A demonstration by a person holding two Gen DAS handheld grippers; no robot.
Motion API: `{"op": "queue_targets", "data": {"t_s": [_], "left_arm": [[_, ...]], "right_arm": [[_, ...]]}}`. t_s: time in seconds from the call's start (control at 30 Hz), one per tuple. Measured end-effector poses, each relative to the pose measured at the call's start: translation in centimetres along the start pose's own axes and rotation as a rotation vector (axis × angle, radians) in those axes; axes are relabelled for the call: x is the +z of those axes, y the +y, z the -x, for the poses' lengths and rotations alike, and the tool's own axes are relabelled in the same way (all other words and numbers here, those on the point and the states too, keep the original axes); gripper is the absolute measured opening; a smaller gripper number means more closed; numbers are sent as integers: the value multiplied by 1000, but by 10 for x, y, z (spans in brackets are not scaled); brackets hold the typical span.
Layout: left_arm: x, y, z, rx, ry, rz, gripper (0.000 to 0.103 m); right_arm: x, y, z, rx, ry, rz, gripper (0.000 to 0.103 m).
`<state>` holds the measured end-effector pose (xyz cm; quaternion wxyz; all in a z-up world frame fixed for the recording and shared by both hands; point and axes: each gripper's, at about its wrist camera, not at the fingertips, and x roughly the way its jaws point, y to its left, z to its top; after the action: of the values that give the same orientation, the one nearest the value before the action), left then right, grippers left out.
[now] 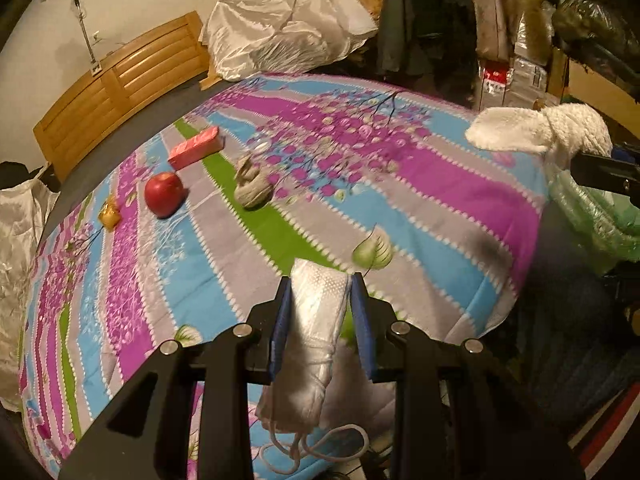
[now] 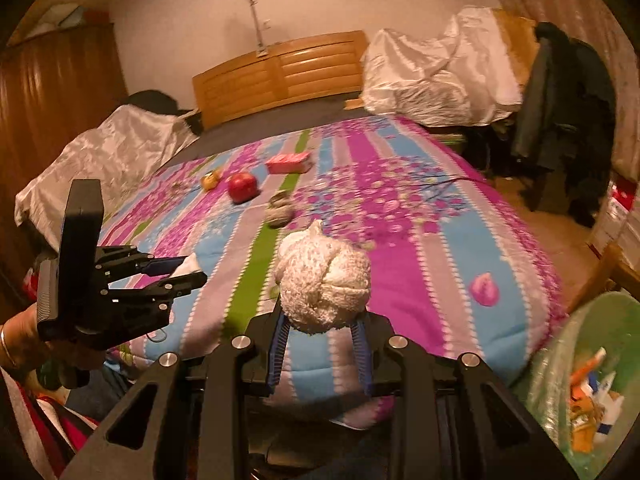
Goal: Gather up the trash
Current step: 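Carry the white mask and yarn ball with both grippers over the green bin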
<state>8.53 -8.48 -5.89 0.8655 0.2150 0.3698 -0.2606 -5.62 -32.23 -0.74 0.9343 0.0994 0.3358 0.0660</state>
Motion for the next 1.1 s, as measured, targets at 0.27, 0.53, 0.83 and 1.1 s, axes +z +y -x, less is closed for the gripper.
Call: {"op": "queue_targets", "data": {"t_s": [0.27,0.53,0.83,1.1], "left_arm": [[37,-21,6,-15,-72,-38,28],[104,-56,9,-74,-132,-48,28],[163,-153,11,-177,-152,-97,28],[175,-224,15,-217,-129,-123,28]], "right_arm": [[10,-50,51,-166,-103,-69,31],[20,-108,107,-329,-201,-143,31],[19,-158,167,-491,-278,-217,31],[17,-200,200,-608,-287,-298,31]]}}
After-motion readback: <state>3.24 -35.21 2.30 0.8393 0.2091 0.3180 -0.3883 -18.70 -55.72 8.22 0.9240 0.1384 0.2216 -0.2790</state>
